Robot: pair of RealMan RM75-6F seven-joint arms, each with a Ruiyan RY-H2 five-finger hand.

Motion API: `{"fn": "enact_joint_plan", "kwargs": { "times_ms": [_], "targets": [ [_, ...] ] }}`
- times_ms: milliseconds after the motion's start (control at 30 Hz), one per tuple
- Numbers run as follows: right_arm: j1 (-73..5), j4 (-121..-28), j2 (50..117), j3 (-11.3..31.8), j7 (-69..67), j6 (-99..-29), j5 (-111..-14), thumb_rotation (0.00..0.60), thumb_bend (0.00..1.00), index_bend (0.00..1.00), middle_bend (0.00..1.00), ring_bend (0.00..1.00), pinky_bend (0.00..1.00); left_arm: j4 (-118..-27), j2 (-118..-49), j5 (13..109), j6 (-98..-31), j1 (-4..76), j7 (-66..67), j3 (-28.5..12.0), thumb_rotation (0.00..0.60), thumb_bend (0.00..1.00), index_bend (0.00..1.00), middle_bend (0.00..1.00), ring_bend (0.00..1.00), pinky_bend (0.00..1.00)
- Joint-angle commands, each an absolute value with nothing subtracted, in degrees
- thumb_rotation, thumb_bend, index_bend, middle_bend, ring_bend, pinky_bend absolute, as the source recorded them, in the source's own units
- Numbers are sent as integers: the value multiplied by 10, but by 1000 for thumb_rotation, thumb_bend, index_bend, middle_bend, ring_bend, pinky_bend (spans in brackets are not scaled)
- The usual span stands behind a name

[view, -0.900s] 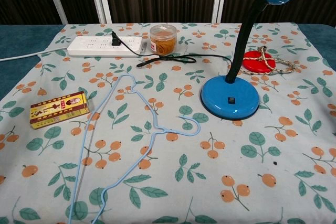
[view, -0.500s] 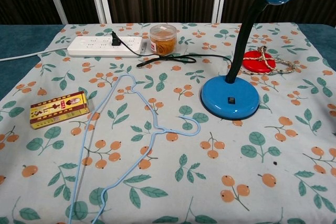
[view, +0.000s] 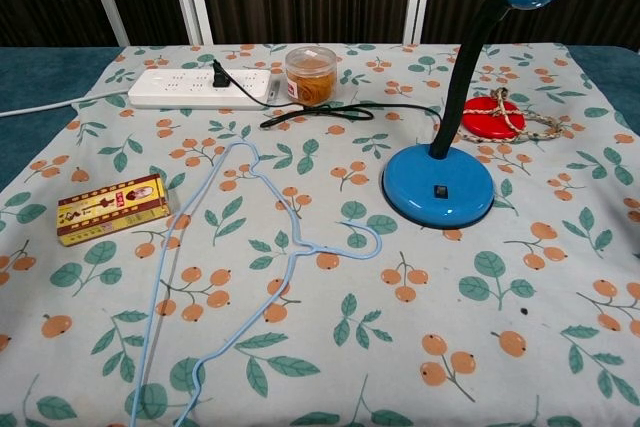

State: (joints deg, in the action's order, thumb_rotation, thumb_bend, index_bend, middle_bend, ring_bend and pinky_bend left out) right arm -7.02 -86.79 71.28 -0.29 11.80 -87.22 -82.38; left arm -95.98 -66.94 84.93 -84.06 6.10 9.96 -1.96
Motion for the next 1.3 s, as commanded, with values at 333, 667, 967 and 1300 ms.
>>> {"fn": "enact_joint_plan", "kwargs": {
  "times_ms": [333, 667, 967, 1300],
  "targets": [
    [-77, -902, 714, 1, 137, -840, -818, 600, 230, 43, 110, 168, 65, -963, -669, 850, -842, 60, 97, -19, 600, 364, 145, 63, 56, 88],
    [-165, -949, 729, 48, 191, -740, -814, 600, 468, 45, 467, 585, 352, -965, -667, 847, -838, 61, 91, -19, 600, 364, 145, 63, 56, 88],
    [-242, -976, 750, 71, 176, -613, -772, 600, 552, 45, 731, 780, 516, -967, -665, 846, -835, 61, 87, -19, 600, 364, 145, 63, 56, 92],
    [-294, -965, 808, 80, 219, -541, -710, 600, 582, 44, 765, 798, 639, -968, -663, 843, -832, 62, 82, -19, 600, 364, 145, 63, 57, 92]
  ]
}}
